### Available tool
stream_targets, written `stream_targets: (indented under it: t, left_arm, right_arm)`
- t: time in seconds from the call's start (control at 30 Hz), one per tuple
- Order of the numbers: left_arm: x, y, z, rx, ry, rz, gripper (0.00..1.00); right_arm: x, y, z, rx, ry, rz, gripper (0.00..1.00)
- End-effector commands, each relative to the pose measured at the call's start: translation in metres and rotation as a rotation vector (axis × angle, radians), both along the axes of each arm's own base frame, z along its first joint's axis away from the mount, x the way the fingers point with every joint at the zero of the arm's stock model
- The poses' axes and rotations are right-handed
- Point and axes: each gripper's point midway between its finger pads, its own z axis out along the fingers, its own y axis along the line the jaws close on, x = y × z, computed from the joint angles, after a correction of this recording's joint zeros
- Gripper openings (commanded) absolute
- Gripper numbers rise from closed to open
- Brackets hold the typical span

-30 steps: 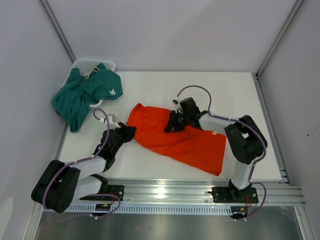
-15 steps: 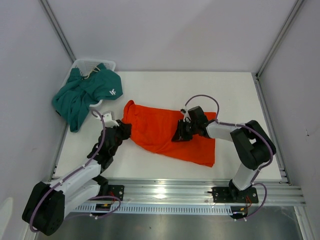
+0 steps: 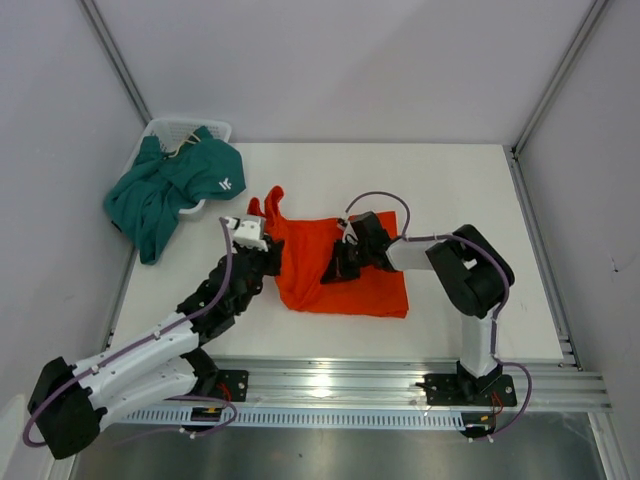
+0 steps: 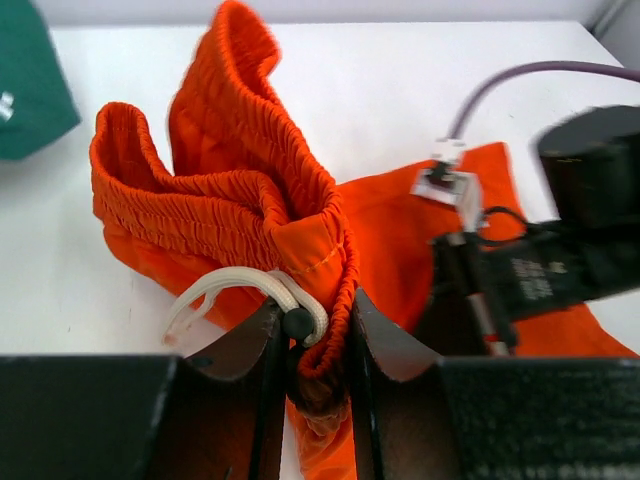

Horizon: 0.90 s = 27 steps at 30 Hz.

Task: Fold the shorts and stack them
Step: Fold the shorts

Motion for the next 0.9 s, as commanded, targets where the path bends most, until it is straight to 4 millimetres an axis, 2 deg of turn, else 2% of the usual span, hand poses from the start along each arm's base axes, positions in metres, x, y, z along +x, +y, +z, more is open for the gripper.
stream_targets:
  t: [0.0,0.07,0.13,0.27,0.4,0.43,0.47,0.63,0.73,0.77,0.87]
  left_arm:
    - [-0.002,-0.015,0.033,0.125,-0.098,-0.009,0.00]
    - [-0.006,-0.024,0.039,0.165,-0.137,-0.040,0.00]
    - [-0.011,-0.034,0.037,0.202,-0.151,-0.070,0.00]
    - [-0.015,-0.045,0.031,0.262,-0.150,-0.126,0.00]
    - [-0.015,-0.053,0.027,0.289,-0.130,-0.133,0.00]
    - [-0.013,-0.052,0.027,0.294,-0.127,-0.122,0.00]
    - [-0.012,-0.052,0.021,0.311,-0.114,-0.109,0.00]
    - [-0.012,-0.054,0.020,0.305,-0.122,-0.108,0.00]
    - [-0.016,-0.057,0.025,0.293,-0.141,-0.121,0.00]
    - [-0.017,-0.058,0.030,0.287,-0.148,-0.121,0.00]
    - [-0.020,-0.066,0.035,0.302,-0.161,-0.143,0.00]
  right_arm:
    - [-0.004,0.010,-0.029,-0.072,0.032,-0.004,0.01]
    - [-0.004,0.019,-0.029,-0.069,0.039,0.004,0.00]
    - [-0.005,0.032,-0.027,-0.060,0.032,0.022,0.00]
    - [-0.002,0.044,-0.015,-0.032,0.025,0.030,0.01]
    - [0.008,0.041,0.012,-0.010,-0.010,0.010,0.05]
    - [0.014,0.035,0.019,-0.008,-0.021,-0.011,0.05]
    - [0.017,0.034,0.036,0.012,-0.046,-0.016,0.06]
    - [0.023,0.017,0.074,0.057,-0.058,-0.036,0.08]
    - [0.029,0.013,0.082,0.054,-0.066,-0.039,0.10]
    - [0.037,0.016,0.089,0.063,-0.080,-0.039,0.10]
    - [0.046,0.020,0.084,0.062,-0.068,-0.038,0.11]
